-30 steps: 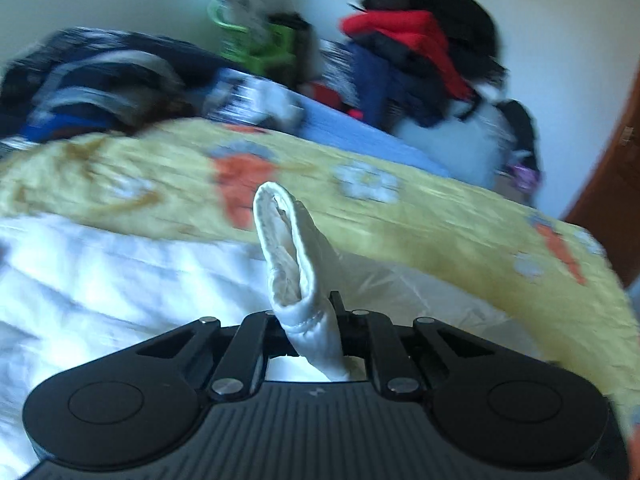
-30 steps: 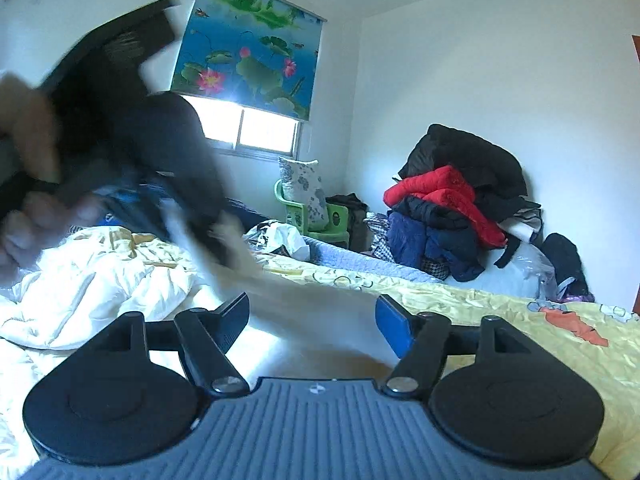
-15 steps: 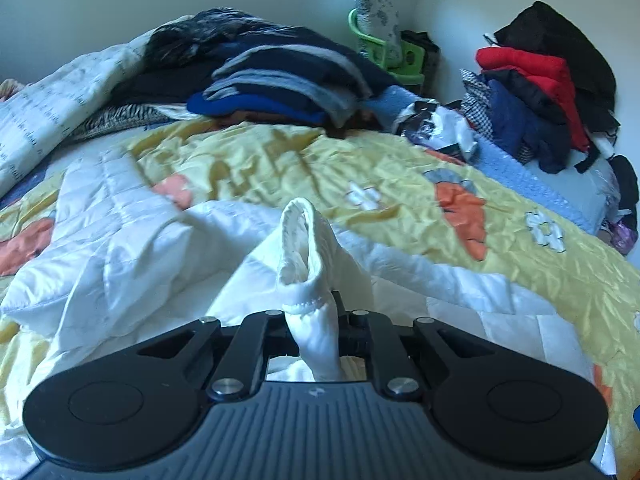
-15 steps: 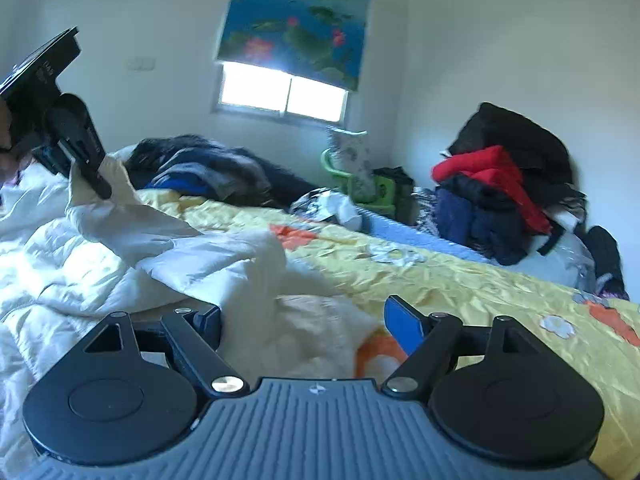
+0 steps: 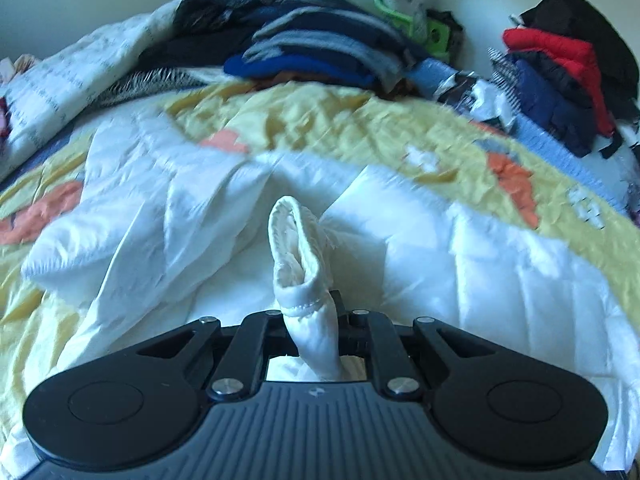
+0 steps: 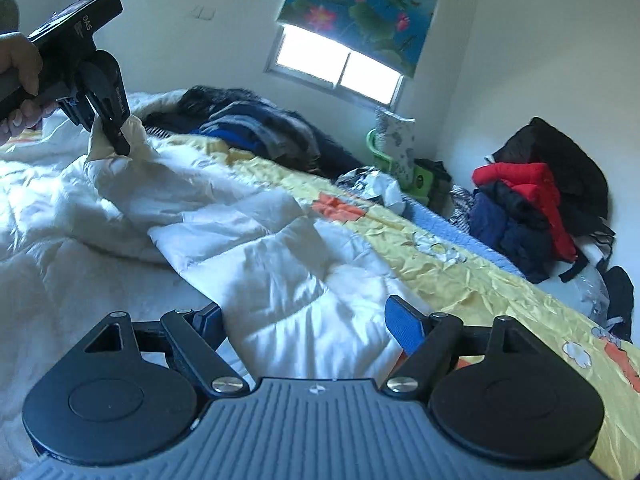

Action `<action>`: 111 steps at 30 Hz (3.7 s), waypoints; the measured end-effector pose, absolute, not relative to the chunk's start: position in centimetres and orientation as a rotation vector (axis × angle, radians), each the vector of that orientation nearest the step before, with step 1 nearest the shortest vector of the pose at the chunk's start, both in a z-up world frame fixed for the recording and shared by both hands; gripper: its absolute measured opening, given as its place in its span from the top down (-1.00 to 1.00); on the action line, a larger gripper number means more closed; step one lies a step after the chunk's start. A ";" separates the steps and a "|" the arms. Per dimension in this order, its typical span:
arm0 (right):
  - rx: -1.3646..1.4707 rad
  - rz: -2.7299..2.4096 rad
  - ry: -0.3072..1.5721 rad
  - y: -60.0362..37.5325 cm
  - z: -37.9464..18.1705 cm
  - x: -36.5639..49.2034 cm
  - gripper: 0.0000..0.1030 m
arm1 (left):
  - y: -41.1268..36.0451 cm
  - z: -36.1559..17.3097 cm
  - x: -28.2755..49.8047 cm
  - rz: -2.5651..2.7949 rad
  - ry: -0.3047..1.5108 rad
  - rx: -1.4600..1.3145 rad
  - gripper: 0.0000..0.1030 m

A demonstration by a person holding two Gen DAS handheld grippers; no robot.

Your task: Fold small clothes

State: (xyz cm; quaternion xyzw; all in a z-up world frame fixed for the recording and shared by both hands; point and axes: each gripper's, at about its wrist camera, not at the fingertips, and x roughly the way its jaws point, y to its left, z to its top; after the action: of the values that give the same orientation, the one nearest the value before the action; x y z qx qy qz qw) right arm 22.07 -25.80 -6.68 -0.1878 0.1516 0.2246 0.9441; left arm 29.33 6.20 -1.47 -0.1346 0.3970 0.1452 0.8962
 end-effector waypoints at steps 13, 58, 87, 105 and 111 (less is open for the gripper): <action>-0.445 0.511 0.370 -24.7 -7.0 22.2 -0.66 | 5.7 -4.2 29.7 0.323 0.881 -0.177 0.80; 0.180 0.629 0.666 -25.5 -7.5 25.5 -0.97 | 1.1 -5.0 18.0 0.134 0.526 0.035 -0.68; 0.043 0.490 0.664 -20.3 -0.3 24.7 -0.99 | 11.5 -8.8 16.9 -0.030 0.519 -0.537 -1.00; -0.636 0.858 0.662 25.6 3.6 33.9 -0.85 | 11.4 -8.8 17.2 -0.026 0.520 -0.524 -1.00; -0.741 0.861 0.731 34.1 -2.1 36.2 -0.44 | 11.2 -8.8 17.2 -0.023 0.522 -0.514 -1.00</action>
State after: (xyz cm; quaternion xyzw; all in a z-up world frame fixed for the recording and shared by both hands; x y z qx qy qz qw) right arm 36.22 34.08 -2.14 -0.3429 0.3382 0.3987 0.7805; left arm 17.24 11.25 -8.78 -0.2513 0.2552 -0.0110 0.9336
